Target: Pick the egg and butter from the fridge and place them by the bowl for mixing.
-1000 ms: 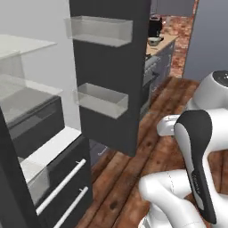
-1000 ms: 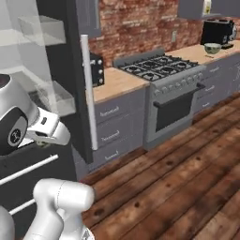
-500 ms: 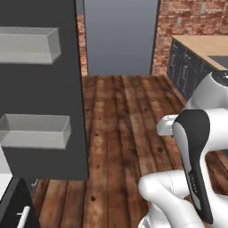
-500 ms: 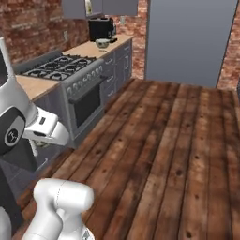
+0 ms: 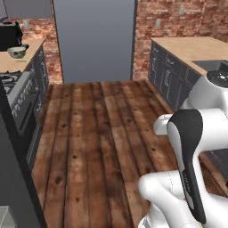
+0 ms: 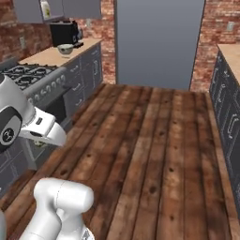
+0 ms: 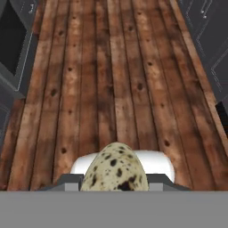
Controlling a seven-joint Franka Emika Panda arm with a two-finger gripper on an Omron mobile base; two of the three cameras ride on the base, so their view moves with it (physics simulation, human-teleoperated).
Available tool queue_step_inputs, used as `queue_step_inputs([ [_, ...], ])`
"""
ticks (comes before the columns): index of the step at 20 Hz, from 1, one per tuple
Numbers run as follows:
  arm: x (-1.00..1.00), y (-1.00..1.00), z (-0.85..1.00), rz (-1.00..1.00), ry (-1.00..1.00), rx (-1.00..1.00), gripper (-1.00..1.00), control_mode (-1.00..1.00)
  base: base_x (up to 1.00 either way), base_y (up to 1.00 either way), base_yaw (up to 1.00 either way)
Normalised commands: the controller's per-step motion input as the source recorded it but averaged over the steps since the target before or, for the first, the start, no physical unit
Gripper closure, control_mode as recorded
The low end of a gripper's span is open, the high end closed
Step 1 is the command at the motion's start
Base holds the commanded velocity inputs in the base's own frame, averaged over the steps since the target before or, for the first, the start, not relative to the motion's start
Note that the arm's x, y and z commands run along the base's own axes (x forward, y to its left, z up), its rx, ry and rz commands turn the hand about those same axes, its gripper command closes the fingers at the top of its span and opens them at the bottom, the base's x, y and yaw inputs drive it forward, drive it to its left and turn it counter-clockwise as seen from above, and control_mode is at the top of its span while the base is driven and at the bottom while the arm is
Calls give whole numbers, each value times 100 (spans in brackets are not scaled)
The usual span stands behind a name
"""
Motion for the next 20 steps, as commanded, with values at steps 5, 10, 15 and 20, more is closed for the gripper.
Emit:
queue_step_inputs([
  [5, 0, 0, 0, 0, 0, 0, 100, 100, 100, -46, -18],
  [10, 0, 0, 0, 0, 0, 0, 100, 100, 100, -38, -11],
  [15, 0, 0, 0, 0, 0, 0, 100, 100, 100, -3, -1],
  [20, 0, 0, 0, 0, 0, 0, 100, 100, 100, 2, 0],
])
